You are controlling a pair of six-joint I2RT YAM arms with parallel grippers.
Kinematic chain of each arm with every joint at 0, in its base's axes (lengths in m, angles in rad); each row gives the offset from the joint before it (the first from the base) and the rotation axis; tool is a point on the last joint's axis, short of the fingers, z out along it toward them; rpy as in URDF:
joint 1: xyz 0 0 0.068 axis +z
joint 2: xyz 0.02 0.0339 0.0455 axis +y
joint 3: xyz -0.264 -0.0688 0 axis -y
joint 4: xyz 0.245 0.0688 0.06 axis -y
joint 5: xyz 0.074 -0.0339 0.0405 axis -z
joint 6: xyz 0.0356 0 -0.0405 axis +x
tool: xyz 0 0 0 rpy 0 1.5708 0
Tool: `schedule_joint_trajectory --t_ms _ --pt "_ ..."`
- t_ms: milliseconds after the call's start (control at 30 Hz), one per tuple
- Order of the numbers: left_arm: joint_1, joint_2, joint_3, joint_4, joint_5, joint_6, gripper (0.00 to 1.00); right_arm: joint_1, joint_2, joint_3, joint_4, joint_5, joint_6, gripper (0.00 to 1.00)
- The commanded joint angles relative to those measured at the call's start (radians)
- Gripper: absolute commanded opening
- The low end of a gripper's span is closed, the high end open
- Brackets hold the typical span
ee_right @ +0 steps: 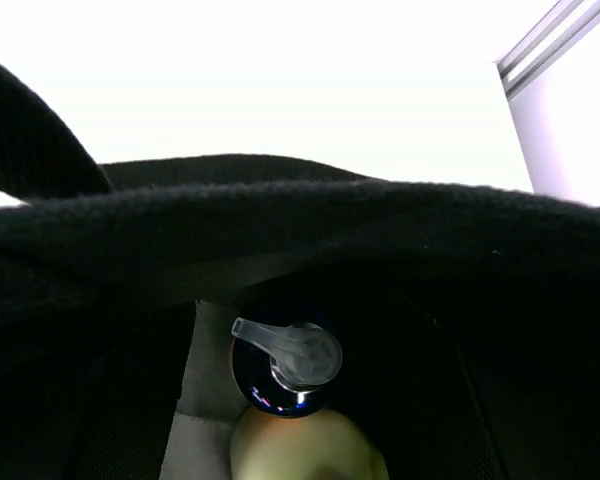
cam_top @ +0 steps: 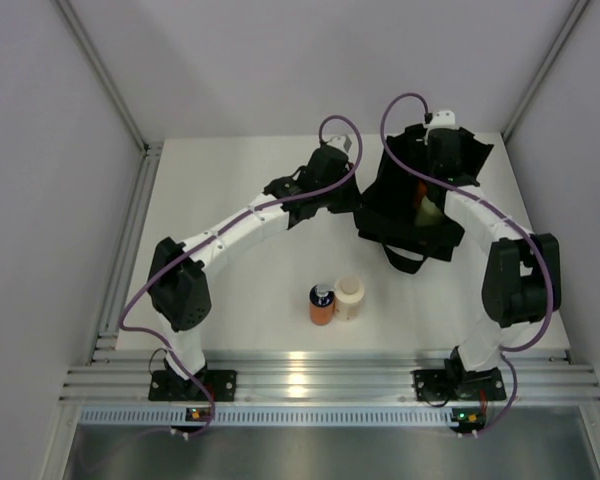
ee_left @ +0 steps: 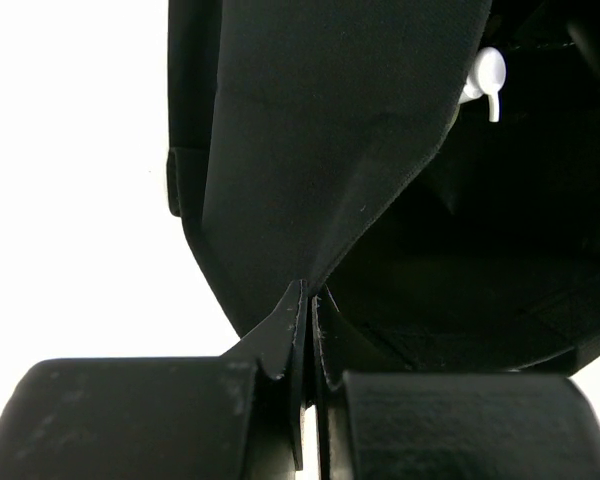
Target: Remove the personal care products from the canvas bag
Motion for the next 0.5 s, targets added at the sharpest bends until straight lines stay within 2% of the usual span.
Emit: schedule_joint_trajectory --t_ms 0,100,267,467 --pt "0.0 -0.049 0.019 -0.02 0.006 0.017 0.0 -0.02 0.007 0.046 0.055 0.008 -0.01 0.75" --pt "0.0 -0.051 0.022 -0.02 0.008 0.017 0.0 -0.032 0.002 0.051 0.035 0.0 -0.022 0.76" --pt "0.0 -0.051 0.019 -0.022 0.006 0.02 0.0 -0.069 0.002 0.098 -0.098 -0.144 -0.039 0.8" --pt "0.0 -0.051 0.021 -0.022 0.003 0.028 0.0 -0.093 0.01 0.088 -0.128 -0.195 -0.075 0.76"
